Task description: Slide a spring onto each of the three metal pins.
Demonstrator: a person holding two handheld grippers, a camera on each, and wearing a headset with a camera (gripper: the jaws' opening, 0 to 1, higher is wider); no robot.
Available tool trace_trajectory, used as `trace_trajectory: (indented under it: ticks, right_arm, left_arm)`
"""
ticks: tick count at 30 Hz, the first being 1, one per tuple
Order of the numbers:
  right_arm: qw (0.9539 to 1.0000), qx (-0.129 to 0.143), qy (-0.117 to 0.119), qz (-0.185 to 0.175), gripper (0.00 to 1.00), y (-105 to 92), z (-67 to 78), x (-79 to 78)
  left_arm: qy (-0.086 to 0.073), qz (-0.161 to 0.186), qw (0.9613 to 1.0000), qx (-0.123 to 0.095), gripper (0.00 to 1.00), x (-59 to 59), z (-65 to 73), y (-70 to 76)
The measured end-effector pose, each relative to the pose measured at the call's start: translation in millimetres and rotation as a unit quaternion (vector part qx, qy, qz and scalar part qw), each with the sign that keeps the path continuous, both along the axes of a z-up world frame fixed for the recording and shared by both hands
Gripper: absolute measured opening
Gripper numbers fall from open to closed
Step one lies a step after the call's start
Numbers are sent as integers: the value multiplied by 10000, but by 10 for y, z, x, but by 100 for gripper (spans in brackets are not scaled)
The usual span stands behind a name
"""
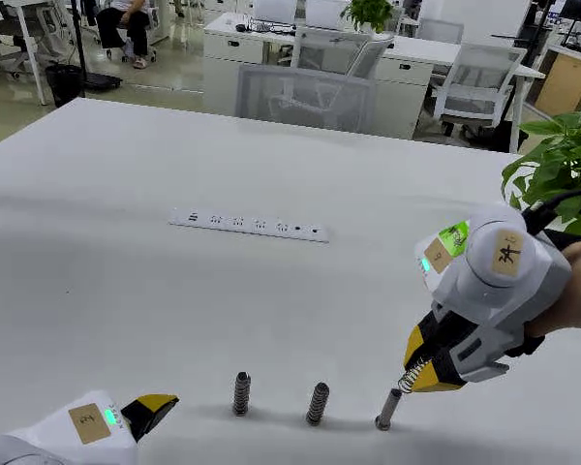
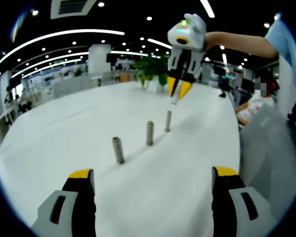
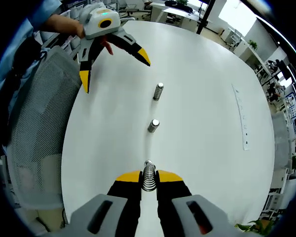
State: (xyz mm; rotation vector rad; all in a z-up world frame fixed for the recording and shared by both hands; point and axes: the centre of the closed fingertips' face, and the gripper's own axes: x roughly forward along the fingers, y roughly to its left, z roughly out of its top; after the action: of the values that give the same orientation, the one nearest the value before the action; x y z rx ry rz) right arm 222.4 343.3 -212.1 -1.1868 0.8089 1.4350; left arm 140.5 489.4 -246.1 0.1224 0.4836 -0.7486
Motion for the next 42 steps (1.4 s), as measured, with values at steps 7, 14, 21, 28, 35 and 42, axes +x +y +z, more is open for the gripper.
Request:
trace_trajectory:
  ticks: [7,14,21,28,35,42]
  right_arm:
    - [9992,-303,-107,222,12,-27,-99,39]
    - [9992,-306,-84,241,12,-11,-118,48]
    - [9991,-297,-41,287,13,26,-152,34]
    - [9989,-347,-21,321,13,30,-179,30]
    - [9988,-378,-27,294,13,11,-189,58]
    - [9989,-379,45,289,13,24,-201,40]
  left_arm:
    - [43,33,10000,18,100,1,-32,38]
    - [51,44,10000,17,100,11,-33,46]
    - [95,22,10000,-6,98,-13,-62,37]
    - [109,68,9999,-36,99,-23,-77,49]
    - [136,112,9998,-64,100,-18,-83,69]
    - [164,97,9998,-60,100,-40,-102,70]
